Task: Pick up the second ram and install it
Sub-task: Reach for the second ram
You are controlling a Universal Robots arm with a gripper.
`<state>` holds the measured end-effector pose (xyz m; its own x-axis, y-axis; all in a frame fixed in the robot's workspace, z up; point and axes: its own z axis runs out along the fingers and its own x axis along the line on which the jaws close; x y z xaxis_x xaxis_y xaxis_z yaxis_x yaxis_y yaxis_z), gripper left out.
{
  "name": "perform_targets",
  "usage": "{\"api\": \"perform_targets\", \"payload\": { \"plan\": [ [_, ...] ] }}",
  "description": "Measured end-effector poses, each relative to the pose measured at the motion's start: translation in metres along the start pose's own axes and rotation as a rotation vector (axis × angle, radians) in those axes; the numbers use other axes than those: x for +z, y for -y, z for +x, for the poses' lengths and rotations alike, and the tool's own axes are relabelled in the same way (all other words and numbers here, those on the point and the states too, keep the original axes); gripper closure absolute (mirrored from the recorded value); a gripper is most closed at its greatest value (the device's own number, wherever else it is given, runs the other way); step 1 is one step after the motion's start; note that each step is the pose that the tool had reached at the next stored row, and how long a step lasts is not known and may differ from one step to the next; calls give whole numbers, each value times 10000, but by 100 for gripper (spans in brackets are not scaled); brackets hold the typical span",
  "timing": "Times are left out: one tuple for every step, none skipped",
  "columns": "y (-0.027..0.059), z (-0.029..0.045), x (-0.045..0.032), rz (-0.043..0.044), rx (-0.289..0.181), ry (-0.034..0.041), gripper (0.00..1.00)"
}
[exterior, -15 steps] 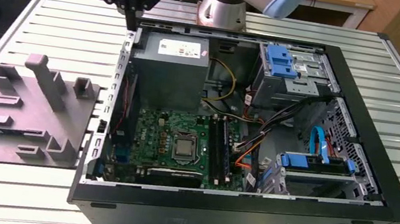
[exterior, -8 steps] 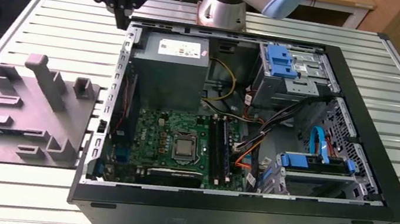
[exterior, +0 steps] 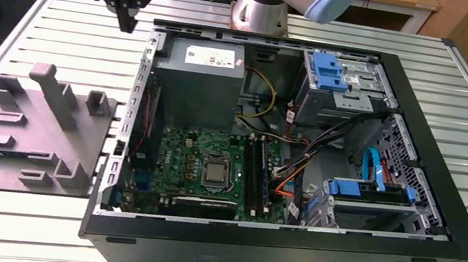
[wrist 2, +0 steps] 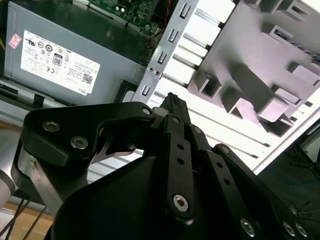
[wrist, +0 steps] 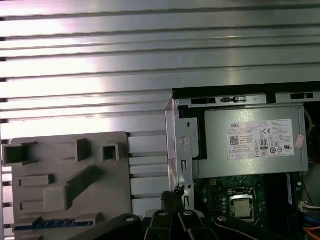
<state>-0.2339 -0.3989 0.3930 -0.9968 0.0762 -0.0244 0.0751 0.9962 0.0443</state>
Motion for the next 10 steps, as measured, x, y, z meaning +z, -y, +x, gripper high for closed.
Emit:
{"api": "perform_targets", "payload": {
  "plan": [
    [2, 27, 0, 0, 0, 1, 90],
    [4, 54, -1, 0, 0, 1, 90],
    [6, 86, -1, 0, 1, 1, 90],
    [9, 116, -2, -1, 1, 1, 90],
    [11, 147, -2, -1, 1, 1, 90],
    [13, 178, -3, -1, 0, 1, 90],
    [16, 210, -4, 0, 0, 0, 90],
    [18, 241, -5, 0, -1, 0, 90],
    [21, 279, -5, 0, 0, 0, 90],
    [24, 314, -6, -1, 1, 1, 90]
  ]
}}
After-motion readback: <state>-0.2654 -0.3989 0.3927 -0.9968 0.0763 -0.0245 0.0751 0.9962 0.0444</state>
